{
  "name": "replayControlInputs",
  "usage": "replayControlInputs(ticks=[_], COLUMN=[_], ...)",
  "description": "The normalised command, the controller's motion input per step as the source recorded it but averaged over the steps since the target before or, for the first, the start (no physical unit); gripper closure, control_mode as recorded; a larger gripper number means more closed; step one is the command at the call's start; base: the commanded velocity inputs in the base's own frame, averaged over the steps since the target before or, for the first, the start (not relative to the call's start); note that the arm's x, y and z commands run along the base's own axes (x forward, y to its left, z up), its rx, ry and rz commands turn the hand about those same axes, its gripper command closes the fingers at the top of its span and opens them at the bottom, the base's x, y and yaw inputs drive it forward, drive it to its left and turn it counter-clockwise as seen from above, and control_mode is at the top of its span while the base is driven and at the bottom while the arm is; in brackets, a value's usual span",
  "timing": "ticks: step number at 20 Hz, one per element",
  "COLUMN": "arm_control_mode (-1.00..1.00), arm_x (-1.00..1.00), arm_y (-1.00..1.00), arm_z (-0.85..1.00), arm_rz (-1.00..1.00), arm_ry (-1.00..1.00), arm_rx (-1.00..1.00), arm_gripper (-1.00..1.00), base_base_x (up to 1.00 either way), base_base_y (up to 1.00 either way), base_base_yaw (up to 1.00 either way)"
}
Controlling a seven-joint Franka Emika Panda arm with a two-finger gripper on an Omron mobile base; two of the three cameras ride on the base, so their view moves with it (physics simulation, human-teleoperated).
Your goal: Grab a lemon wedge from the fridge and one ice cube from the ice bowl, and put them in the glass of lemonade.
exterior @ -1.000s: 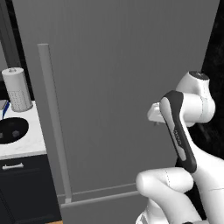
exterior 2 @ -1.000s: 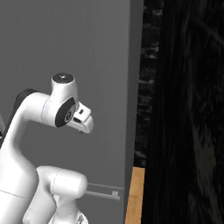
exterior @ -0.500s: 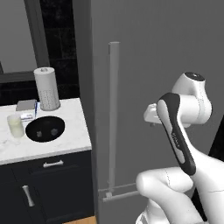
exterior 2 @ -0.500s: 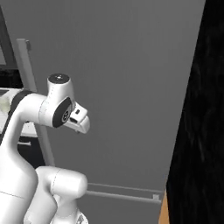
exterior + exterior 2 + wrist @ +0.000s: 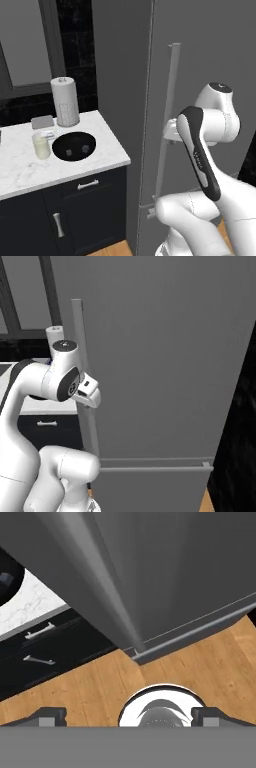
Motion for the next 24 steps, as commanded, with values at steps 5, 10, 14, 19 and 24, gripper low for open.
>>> replayControlInputs(ticks=[5, 10, 14, 19, 24], arm_control_mode=[1.00, 1.00, 1.00, 1.00, 1.00], arm_x=[0.00, 0.00, 0.00, 0.00, 0.00], arm_y=[0.00, 0.00, 0.00, 0.00, 0.00], arm_z=[0.00, 0.00, 0.00, 0.00, 0.00], arm_rz=[0.00, 0.00, 0.00, 0.00, 0.00], arm_ry=[0.00, 0.00, 0.00, 0.00, 0.00], arm_rx=[0.00, 0.00, 0.00, 0.00, 0.00], arm_gripper=[-1.00, -1.00, -1.00, -1.00, -1.00], base_base_x=[-0.12, -0.36, -0.46, -0.45, -0.30], base_base_y=[0.25, 0.02, 0.07, 0.09, 0.22], base_base_yaw=[-0.07, -0.03, -0.07, -0.05, 0.00])
